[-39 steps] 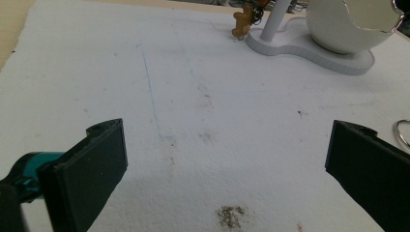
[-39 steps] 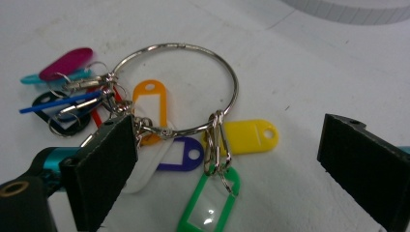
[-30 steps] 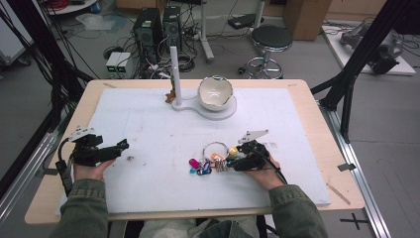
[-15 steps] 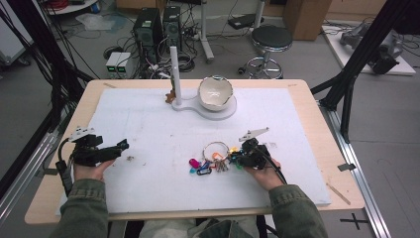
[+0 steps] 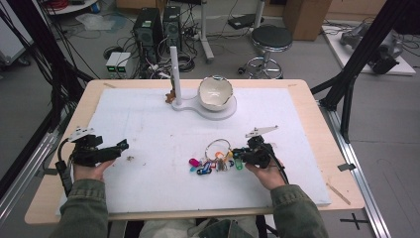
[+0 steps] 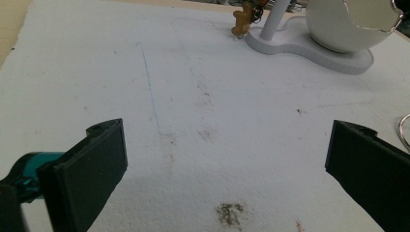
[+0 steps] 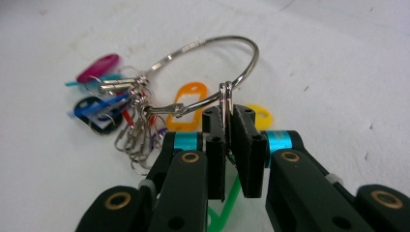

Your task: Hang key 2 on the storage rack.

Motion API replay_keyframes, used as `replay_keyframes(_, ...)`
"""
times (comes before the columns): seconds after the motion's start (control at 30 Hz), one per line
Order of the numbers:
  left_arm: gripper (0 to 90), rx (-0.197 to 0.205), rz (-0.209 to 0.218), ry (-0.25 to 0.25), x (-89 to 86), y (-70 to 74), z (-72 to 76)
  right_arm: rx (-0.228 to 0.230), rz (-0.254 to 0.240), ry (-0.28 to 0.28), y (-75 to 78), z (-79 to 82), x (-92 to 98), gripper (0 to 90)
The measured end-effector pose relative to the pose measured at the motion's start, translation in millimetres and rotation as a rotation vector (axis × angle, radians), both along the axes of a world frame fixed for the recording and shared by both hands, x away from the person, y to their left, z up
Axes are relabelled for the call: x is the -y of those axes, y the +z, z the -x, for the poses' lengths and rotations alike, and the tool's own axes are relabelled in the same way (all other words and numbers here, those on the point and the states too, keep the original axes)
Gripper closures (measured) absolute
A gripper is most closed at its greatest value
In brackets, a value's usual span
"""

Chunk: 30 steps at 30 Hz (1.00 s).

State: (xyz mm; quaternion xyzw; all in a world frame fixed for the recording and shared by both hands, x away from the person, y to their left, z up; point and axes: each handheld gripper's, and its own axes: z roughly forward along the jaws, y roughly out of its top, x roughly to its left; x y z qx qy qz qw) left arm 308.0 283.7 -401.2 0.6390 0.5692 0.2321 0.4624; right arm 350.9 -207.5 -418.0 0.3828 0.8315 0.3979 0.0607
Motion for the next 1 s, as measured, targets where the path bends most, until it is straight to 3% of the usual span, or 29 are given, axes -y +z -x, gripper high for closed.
replay_keyframes(0.1, 1.6, -0.005, -0.003, -0.007, 0.1, -0.1, -0.1, 0.003, -0.058, -0.005, 5.7, 2.2, 2.5, 84.0)
replay_keyframes(0.33, 1.6, -0.007, -0.005, -0.006, -0.1, -0.2, -0.2, 0.019, -0.141, 0.005, 17.3, 6.1, 2.2, 83.9)
replay_keyframes(0.73, 1.7, -0.016, -0.001, -0.001, 1.4, -1.8, -2.4, 0.049, -0.194, 0.017, 32.4, 4.0, 2.5, 84.0)
replay_keyframes(0.87, 1.6, -0.021, -0.016, -0.013, 3.3, -2.4, -2.6, 0.034, -0.219, 0.013, 34.5, 0.6, 6.4, 84.0)
replay_keyframes(1.0, 1.6, -0.022, -0.006, -0.014, 1.9, -2.6, -3.0, 0.026, -0.226, -0.001, 35.7, -3.4, 10.7, 84.0)
